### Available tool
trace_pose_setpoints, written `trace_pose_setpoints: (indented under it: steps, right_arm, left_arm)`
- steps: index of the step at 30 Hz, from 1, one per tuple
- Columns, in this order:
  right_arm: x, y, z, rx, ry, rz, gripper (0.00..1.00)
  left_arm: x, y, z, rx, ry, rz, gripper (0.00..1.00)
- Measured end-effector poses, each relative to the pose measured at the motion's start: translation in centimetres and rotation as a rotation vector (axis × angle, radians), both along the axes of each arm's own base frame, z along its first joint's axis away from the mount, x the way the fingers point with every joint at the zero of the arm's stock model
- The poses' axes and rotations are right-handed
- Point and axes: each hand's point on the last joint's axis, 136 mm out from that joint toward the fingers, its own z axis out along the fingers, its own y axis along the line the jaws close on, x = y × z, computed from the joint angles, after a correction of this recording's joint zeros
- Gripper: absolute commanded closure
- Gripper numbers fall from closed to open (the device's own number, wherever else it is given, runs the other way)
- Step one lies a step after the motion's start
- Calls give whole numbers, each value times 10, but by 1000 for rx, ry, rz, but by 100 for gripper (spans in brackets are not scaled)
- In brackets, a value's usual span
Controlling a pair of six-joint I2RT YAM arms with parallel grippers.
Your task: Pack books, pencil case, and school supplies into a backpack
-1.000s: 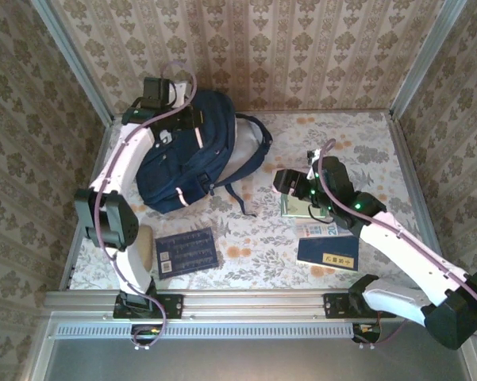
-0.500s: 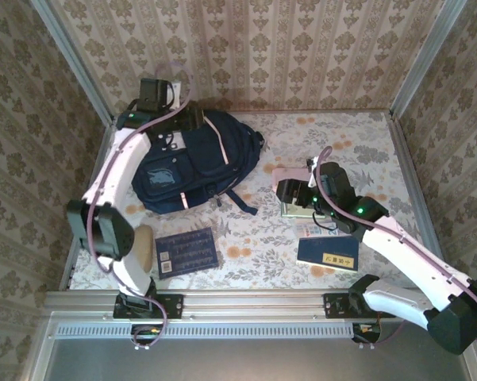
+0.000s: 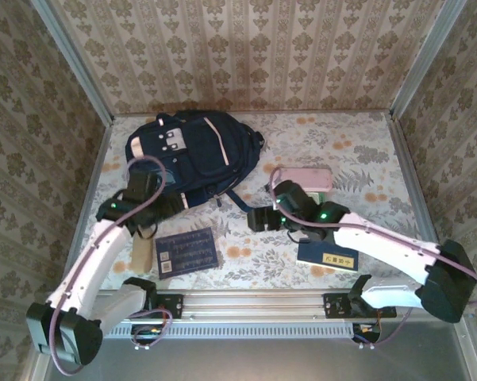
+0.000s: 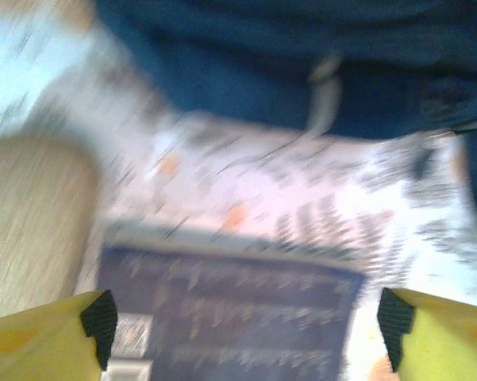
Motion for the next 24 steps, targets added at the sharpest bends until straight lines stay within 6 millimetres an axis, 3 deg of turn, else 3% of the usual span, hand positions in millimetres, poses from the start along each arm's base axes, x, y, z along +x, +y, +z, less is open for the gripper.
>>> trace_pose_setpoints:
  steps: [5,9,17,24]
  right_arm:
    - [-18,27,-41,-59,91,92,16]
    - [-28,42,-59,-91,134,137,16]
    - [-33,52,-65,-69,163,145,14]
    - [-34,65,-75,-18,237,143,14]
  left_arm:
    - [-41,26,-47,24,90,140,0]
    - [-51,36,-65,46,126,206,0]
    - [-35,31,-73,0,51,226,6]
    - [-7,-4,-63,-159,-98,132,11]
